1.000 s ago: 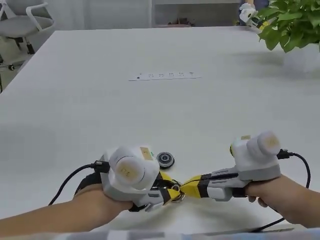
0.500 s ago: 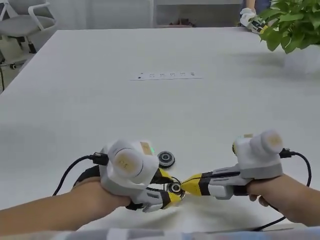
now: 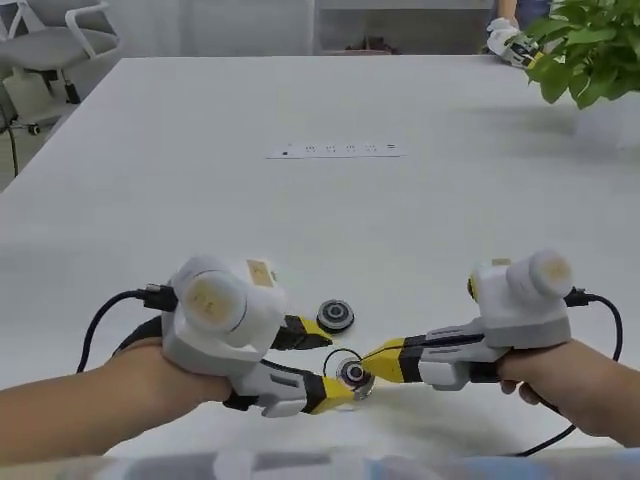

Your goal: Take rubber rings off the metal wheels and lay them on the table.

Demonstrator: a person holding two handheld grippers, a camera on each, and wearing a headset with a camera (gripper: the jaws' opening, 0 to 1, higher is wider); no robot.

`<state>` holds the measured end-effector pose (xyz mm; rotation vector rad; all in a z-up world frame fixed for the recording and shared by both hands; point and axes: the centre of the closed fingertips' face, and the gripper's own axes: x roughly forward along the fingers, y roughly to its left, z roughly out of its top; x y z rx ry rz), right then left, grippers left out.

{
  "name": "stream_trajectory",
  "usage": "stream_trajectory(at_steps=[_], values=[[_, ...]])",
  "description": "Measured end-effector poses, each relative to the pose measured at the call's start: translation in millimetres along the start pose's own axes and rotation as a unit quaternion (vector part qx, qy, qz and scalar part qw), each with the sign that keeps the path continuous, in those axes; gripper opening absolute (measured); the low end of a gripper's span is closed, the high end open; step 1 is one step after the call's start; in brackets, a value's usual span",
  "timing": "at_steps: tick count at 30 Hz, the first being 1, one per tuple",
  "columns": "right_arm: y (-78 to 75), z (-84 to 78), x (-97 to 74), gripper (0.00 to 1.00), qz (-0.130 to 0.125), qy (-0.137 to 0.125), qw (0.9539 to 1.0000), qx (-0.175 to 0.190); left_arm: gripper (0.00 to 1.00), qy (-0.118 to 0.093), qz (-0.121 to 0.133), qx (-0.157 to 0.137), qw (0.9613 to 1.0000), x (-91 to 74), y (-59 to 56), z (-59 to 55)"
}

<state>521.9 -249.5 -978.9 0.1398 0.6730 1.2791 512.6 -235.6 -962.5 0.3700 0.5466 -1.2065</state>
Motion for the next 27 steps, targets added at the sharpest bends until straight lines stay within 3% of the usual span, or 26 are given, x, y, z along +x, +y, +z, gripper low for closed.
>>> stream_trajectory(at_steps=[1, 13, 27], values=[[0.0, 0.2, -0.2, 0.00, 0.002, 0.000, 1.0000, -0.002, 0.39, -0.007, 0.001, -0.013, 0.9999, -4.1, 0.6, 1.7], [7.1, 15.6, 6.5, 0.00, 0.015, 0.012, 0.9995, -0.023, 0.49, -0.022, 0.027, -0.030, 0.9989, -42.7, 12.1, -2.8], [12.9, 28.5, 29.4, 0.00, 0.037, 0.036, 0.9976, -0.047, 0.62, -0.015, 0.051, -0.029, 0.9981, -75.2, 13.5, -15.7]])
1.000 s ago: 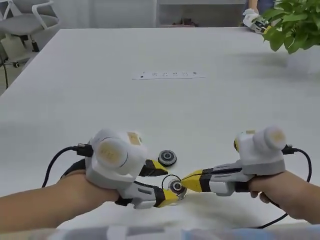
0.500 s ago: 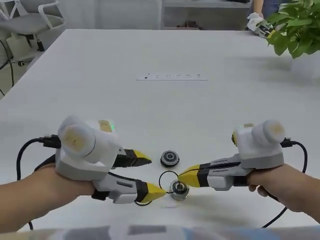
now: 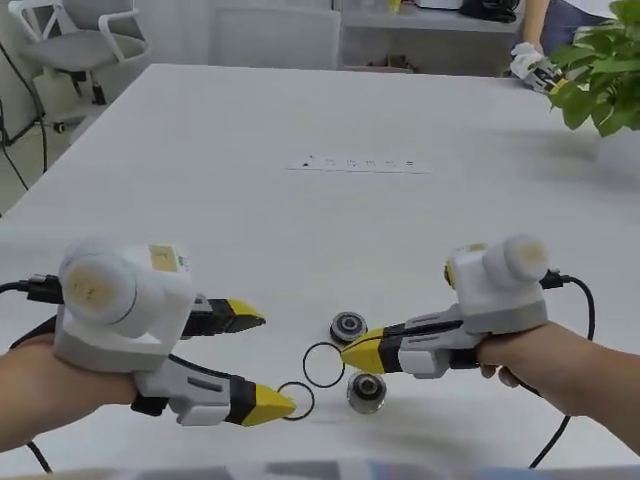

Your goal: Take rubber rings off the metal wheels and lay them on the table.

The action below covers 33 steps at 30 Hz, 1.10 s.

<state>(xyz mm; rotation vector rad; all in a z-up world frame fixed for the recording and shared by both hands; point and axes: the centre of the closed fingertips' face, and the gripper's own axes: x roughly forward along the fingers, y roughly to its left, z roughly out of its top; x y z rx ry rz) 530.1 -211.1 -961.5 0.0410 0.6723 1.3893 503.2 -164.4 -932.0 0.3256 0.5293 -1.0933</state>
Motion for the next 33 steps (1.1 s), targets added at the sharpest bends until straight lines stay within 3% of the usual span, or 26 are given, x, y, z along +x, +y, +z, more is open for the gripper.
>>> stream_trajectory(at_steps=[12, 33], values=[[2.6, -4.2, 18.8, 0.00, 0.015, 0.031, 0.9993, -0.012, 0.73, -0.004, 0.017, -0.019, 0.9997, -11.7, 3.6, -7.3], [2.0, -26.1, 44.1, 0.00, 0.026, 0.084, 0.9961, -0.012, 0.75, 0.003, 0.040, -0.036, 0.9986, -24.9, 10.6, -21.2]])
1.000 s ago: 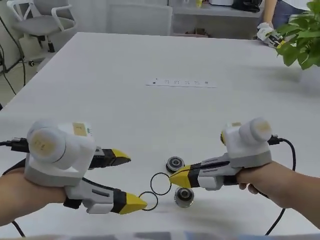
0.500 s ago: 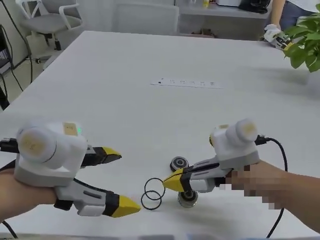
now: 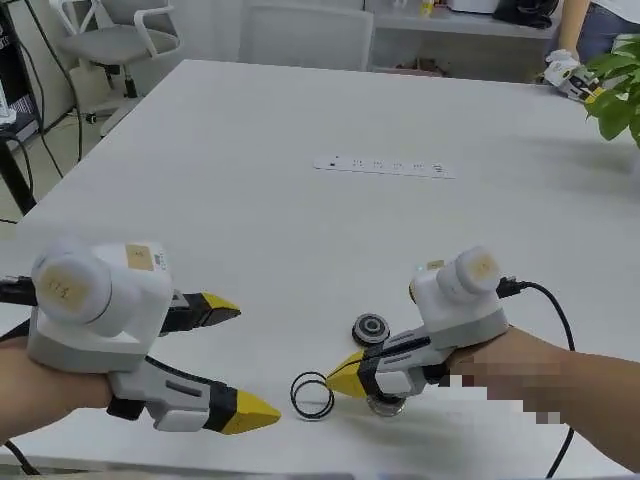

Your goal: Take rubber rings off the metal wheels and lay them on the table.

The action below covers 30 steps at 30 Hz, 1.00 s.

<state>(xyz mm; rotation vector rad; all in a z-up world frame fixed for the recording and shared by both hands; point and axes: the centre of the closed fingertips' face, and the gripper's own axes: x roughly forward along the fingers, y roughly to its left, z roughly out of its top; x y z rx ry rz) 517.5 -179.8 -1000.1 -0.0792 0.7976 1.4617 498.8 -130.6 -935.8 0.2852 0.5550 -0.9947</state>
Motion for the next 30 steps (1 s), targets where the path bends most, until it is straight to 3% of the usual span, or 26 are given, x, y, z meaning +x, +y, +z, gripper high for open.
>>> stream_trajectory(at_steps=[21, 30], values=[[-11.9, -12.9, 4.9, 0.00, -0.027, 0.031, 0.9989, -0.023, 0.74, 0.009, -0.002, -0.011, 0.9999, 0.8, -1.5, -10.6], [-10.7, -15.3, 3.8, 0.08, -0.029, 0.039, 0.9981, -0.039, 0.74, 0.015, -0.007, -0.012, 0.9998, 2.7, -2.3, -11.7]])
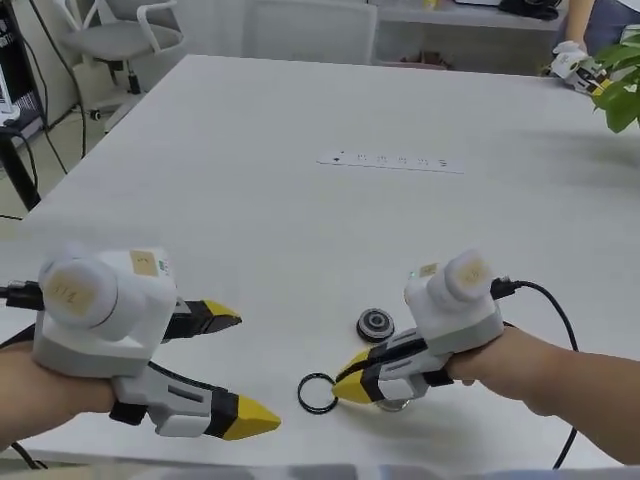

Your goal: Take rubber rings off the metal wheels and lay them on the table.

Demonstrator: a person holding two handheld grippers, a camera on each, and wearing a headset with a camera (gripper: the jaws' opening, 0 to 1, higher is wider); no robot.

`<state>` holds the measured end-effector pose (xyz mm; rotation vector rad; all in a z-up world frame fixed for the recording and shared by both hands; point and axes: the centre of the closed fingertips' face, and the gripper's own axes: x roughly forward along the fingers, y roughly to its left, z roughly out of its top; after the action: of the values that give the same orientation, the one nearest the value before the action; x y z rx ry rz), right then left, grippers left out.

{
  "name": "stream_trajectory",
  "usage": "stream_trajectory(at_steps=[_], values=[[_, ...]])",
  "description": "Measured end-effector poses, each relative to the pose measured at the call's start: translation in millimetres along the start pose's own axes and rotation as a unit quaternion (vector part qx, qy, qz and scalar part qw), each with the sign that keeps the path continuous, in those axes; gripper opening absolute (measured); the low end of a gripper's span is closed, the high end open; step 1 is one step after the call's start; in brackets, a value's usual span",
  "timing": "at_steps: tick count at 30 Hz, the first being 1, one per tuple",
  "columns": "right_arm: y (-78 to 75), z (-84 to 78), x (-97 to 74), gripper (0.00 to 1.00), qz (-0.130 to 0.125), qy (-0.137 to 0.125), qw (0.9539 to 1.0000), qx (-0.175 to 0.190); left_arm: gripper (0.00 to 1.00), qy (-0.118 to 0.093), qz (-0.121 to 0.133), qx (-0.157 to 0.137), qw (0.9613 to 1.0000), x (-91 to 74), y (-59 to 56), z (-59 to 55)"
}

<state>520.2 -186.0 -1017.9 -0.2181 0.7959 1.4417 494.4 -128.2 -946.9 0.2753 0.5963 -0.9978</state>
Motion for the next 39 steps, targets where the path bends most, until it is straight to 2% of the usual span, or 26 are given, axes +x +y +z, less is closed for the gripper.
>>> stream_trajectory(at_steps=[6, 17, 28, 39], values=[[-0.4, 4.2, -6.0, 0.12, -0.003, -0.008, 1.0000, -0.005, 0.74, 0.004, -0.003, -0.001, 1.0000, 1.7, 1.5, 0.0], [-14.4, 18.4, -33.9, 0.17, -0.031, -0.059, 0.9977, 0.015, 0.73, 0.006, -0.008, -0.005, 0.9999, 8.8, 9.8, 8.1], [-35.3, 24.1, -66.1, 0.21, -0.072, -0.087, 0.9932, 0.027, 0.72, -0.001, -0.001, -0.003, 1.0000, 23.5, 32.4, 27.5], [-52.9, 22.4, -83.0, 0.33, -0.105, -0.109, 0.9875, 0.045, 0.71, -0.001, -0.002, 0.001, 1.0000, 43.3, 44.2, 39.1]])
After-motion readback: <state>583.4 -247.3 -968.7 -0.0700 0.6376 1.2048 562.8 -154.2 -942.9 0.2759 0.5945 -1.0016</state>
